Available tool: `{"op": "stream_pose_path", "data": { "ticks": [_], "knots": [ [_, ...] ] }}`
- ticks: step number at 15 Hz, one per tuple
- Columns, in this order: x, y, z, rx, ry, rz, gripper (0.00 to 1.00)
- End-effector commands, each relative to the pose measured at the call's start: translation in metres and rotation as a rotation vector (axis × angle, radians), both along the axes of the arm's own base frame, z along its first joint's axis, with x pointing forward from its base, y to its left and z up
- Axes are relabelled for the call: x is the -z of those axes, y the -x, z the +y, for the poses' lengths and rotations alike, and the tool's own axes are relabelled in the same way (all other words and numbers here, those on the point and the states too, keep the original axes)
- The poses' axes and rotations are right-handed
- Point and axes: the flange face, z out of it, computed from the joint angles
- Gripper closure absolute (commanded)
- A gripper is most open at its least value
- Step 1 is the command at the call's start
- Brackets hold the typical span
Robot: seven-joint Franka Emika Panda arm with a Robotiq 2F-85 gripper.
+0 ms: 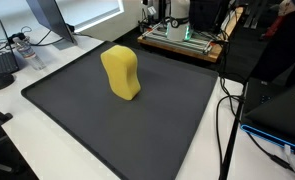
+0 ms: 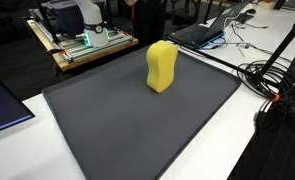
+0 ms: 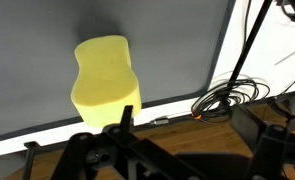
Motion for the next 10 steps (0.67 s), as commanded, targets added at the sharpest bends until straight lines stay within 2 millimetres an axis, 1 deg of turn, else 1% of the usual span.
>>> {"op": "stream_pose_path", "data": {
  "ticks": [1,2,3,6,10],
  "knots": [
    [0.01,-0.014,-0.031,0.081,-0.032,0.029,0.0],
    [0.017,-0.02,-0.043,0.098,-0.058,0.053,0.0],
    [0.025,-0.025,-0.057,0.159,-0.057,0.07,0.0],
    [0.052,-0.039,-0.092,0.232,-0.11,0.134,0.0],
    [0.087,-0.048,-0.134,0.303,-0.265,0.203,0.0]
  ]
}}
